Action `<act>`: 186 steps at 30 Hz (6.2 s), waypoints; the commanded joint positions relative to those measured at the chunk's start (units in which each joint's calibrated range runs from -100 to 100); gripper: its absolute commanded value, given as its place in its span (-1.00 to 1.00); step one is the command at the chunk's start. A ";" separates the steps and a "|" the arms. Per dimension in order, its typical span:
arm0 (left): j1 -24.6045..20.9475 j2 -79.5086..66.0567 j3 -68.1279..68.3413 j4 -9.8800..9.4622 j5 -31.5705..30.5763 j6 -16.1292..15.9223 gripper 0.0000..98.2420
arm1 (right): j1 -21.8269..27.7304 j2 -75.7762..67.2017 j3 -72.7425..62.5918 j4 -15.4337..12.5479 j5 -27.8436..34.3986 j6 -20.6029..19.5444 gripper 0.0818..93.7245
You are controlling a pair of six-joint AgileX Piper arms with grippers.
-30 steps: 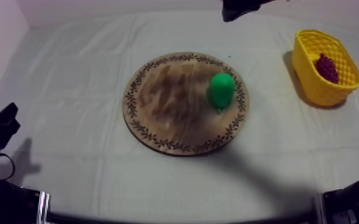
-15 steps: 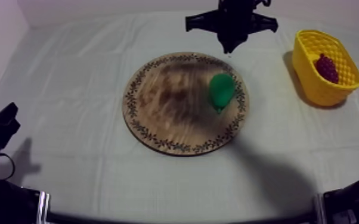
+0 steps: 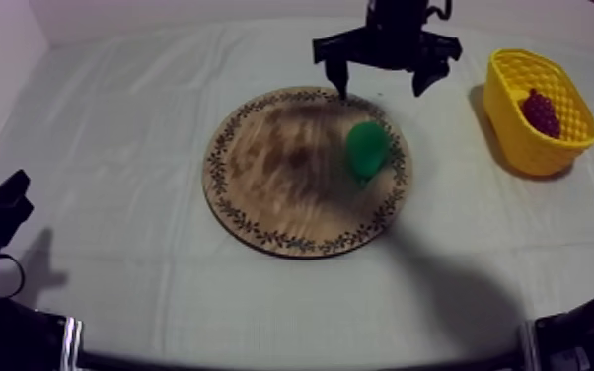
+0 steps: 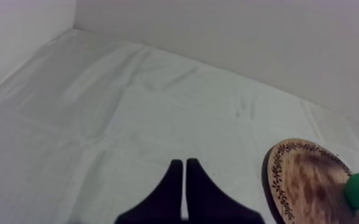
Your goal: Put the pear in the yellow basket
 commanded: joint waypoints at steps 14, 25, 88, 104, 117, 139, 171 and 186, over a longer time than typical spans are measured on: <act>0.02 0.00 0.00 -0.02 -0.01 -0.01 -1.00 | 0.50 2.12 11.60 -0.98 -16.06 -0.47 0.69; 0.02 0.00 0.00 -0.02 -0.01 -0.01 -1.00 | 1.06 9.28 11.64 -3.29 -21.55 -1.28 0.66; 0.02 0.00 0.00 -0.02 -0.01 -0.01 -1.00 | 33.90 -12.76 25.22 13.43 -39.30 17.83 -0.24; 0.02 0.00 0.00 -0.02 -0.01 -0.01 -1.00 | 32.53 -8.10 30.05 10.33 -51.73 18.23 0.45; 0.02 0.00 0.00 -0.02 -0.01 -0.01 -1.00 | 32.92 -21.83 38.60 10.25 -62.27 17.15 0.40; 0.02 0.00 0.00 -0.02 -0.01 -0.01 -1.00 | 33.80 -85.76 93.60 7.53 -76.79 18.88 0.05; 0.02 0.00 0.00 -0.02 -0.01 -0.01 -1.00 | 30.75 -115.03 101.89 -13.79 -58.69 29.19 -0.98; 0.02 0.00 0.00 -0.02 -0.01 -0.01 -1.00 | 30.84 -115.04 101.96 -13.66 -58.88 31.75 -0.99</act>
